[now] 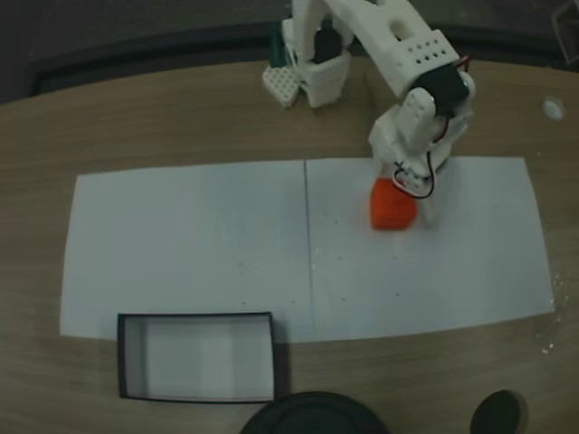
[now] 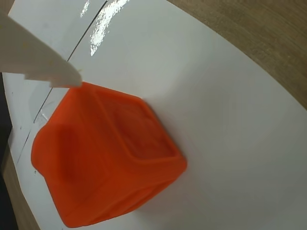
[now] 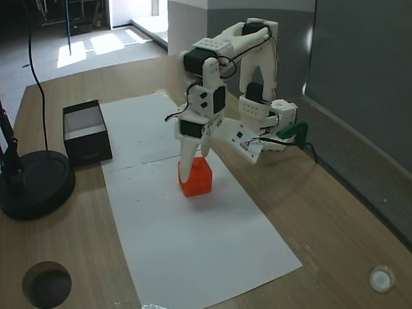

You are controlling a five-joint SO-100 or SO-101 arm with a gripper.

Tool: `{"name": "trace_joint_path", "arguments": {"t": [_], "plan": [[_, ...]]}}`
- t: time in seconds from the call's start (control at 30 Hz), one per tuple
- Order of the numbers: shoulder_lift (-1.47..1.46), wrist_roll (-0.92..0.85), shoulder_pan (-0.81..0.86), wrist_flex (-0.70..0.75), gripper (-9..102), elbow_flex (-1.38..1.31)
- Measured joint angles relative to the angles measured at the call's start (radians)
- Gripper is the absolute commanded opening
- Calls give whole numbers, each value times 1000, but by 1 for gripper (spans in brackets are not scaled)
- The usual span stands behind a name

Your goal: Grab a orange square and put it in the box.

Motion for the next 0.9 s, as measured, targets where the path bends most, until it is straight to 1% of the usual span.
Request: {"name": "trace_joint_path", "arguments": {"t": [0.23, 0.47, 0.63, 0.9], "plan": [[-9, -2, 11, -17, 37, 8], [12, -5, 11, -75, 37, 75], [29, -5, 15, -77, 37, 81], [81, -5, 20, 72, 37, -38]]}}
